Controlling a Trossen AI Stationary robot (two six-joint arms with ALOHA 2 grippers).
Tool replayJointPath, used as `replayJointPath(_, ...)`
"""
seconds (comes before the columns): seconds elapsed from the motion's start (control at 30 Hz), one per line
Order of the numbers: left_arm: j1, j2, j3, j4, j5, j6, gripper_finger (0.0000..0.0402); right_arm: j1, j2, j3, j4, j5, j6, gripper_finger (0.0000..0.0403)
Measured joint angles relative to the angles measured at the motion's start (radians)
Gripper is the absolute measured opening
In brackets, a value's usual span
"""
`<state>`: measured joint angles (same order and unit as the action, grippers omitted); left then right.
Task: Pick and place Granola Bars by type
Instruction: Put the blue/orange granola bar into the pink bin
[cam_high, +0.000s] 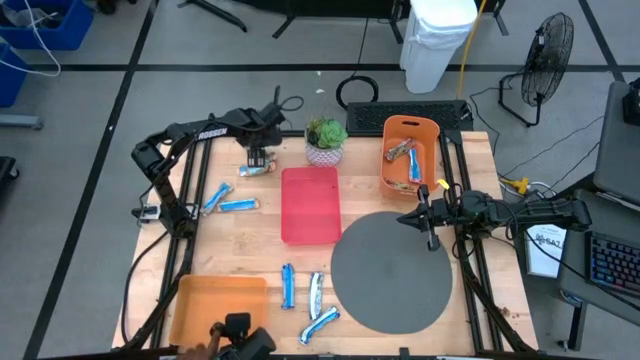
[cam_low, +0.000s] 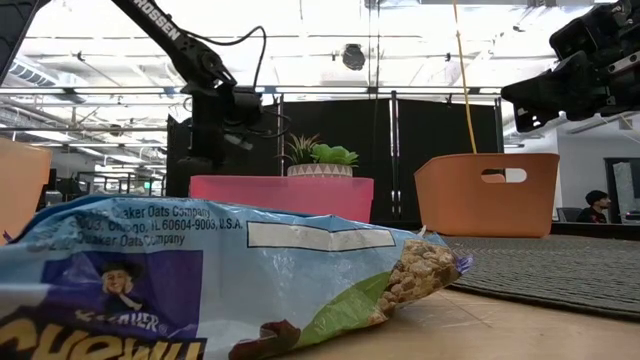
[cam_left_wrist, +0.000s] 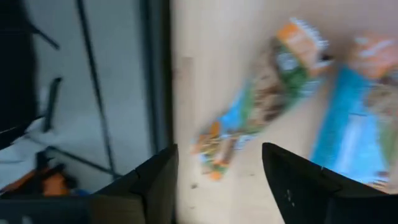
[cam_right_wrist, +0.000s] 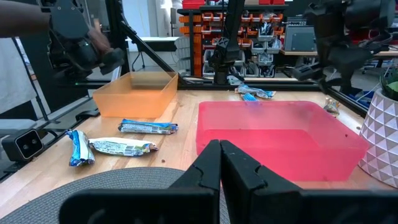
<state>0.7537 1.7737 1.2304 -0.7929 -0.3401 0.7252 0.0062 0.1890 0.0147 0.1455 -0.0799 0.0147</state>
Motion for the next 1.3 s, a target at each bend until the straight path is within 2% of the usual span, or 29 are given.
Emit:
replayJointPath(0.13,0.001,0.001,0.000,-0.020,0.076,-0.041,0.0243,0.000,0.000,0.000,0.000,0.000,0.000,0.0000)
replayJointPath(0.3,-0.002,0.064,0.000,-0.014,0.085,-0.053,0.0229,0.000,0.000,0.000,0.000,0.000,0.000,0.0000)
replayJointPath(0.53,-0.026,0.169,0.002,0.018,-0.032,-0.048,0.0223,0.000,0.000,0.000,0.000,0.000,0.000,0.0000)
replayJointPath(0.7,-0.034,0.163,0.002,0.055,-0.028,-0.044,0.0223,0.000,0.000,0.000,0.000,0.000,0.000,0.0000)
replayJointPath(0.93,-0.050,0.163,0.002,0.005,-0.050,-0.096,0.0217,0.000,0.000,0.000,0.000,0.000,0.000,0.0000)
replayJointPath(1.07,-0.057,0.163,0.002,-0.023,-0.050,-0.106,0.0167,0.000,0.000,0.000,0.000,0.000,0.000,0.0000)
replayJointPath(1.23,-0.062,0.162,0.002,-0.019,-0.077,-0.099,0.0046,0.000,0.000,0.000,0.000,0.000,0.000,0.0000)
replayJointPath(1.3,-0.061,0.157,0.002,-0.019,-0.098,-0.110,0.0014,0.000,0.000,0.000,0.000,0.000,0.000,0.0000)
